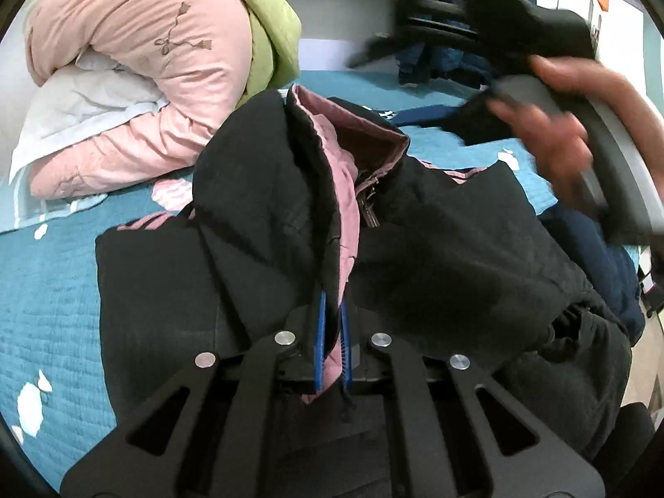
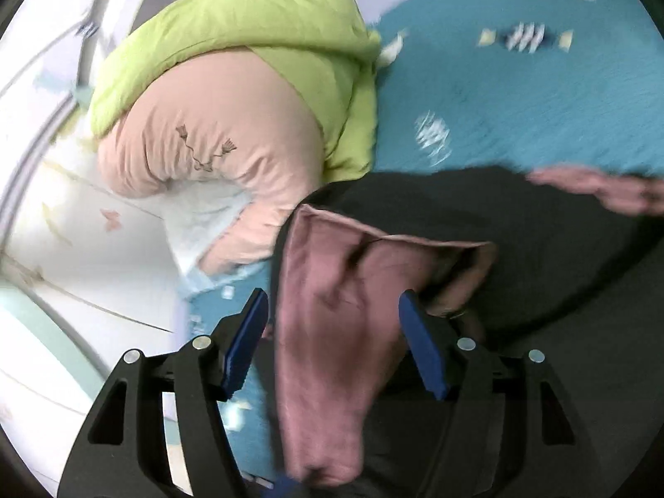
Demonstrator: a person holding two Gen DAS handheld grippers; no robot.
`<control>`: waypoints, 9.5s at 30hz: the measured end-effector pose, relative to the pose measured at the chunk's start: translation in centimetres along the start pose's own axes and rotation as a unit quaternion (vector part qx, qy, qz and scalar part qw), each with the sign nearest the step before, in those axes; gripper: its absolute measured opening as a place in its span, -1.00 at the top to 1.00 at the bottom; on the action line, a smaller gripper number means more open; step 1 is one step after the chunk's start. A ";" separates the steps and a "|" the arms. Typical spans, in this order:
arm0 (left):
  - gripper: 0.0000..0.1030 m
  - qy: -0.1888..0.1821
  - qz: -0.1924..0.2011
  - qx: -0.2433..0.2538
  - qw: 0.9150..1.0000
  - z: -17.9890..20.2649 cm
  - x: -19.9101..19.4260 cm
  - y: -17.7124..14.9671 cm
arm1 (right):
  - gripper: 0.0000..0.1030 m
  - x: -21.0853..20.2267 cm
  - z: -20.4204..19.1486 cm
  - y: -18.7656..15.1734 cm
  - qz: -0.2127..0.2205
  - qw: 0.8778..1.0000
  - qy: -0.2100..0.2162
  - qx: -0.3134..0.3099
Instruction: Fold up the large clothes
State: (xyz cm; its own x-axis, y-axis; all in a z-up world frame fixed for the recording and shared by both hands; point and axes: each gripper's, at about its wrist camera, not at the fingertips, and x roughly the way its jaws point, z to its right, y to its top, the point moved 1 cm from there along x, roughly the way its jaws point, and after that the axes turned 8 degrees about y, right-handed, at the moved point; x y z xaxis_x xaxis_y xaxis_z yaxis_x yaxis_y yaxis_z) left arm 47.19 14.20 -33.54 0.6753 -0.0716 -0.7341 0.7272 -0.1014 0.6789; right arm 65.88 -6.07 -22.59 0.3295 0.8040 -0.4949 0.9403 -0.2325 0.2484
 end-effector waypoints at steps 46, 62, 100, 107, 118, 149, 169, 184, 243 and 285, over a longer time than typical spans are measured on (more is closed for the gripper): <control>0.88 0.060 -0.003 -0.043 0.997 -1.2 -8.9 -7.9 | 0.79 -16.5 10.4 -14.4 0.089 0.985 0.122 0.085; 0.71 0.043 -0.019 -0.116 0.992 -4.6 -6.5 -6.9 | 0.25 -4.6 11.1 -9.3 0.053 0.987 0.051 0.144; 0.40 0.111 -0.012 -0.007 0.994 -3.1 -0.6 -1.6 | 0.94 -16.7 22.5 -13.4 0.161 0.941 0.194 0.226; -0.62 0.070 0.023 -0.034 0.997 -3.2 -3.5 -4.2 | 0.47 -19.6 16.9 -12.3 0.118 0.984 0.062 0.118; -0.71 0.070 0.038 -0.075 0.994 -3.4 -6.7 0.0 | -0.38 -17.7 8.4 -9.2 0.115 0.980 0.095 0.132; -0.70 -0.004 -0.106 -0.042 0.993 5.6 3.5 -2.3 | 0.65 -14.2 13.0 -18.1 0.071 0.992 0.037 0.101; -0.70 -0.010 -0.083 -0.019 0.996 5.4 2.9 -3.7 | 0.98 -10.3 15.5 -15.1 0.050 0.996 -0.054 0.059; -0.79 -0.025 0.020 -0.115 0.993 -3.1 -1.7 5.7 | 0.08 -13.3 7.0 -7.8 0.066 0.995 -0.053 -0.057; -0.11 -0.089 0.010 -0.169 0.982 -5.1 -8.1 10.2 | 0.51 -17.9 -0.6 -7.4 0.087 0.986 -0.044 -0.132; -0.61 -0.035 0.017 -0.104 0.994 2.8 -29.7 -16.8 | 0.36 -31.3 2.8 -40.0 0.049 0.994 -0.092 -0.025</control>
State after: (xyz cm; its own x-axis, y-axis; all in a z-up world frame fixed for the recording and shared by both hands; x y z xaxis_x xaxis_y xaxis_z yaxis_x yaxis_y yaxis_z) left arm 14.59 15.20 -23.19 0.6947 -0.1409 -0.7053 0.7190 0.1098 0.6863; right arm 18.18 -23.47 -19.42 0.4345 0.6642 -0.6083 0.8986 -0.2741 0.3426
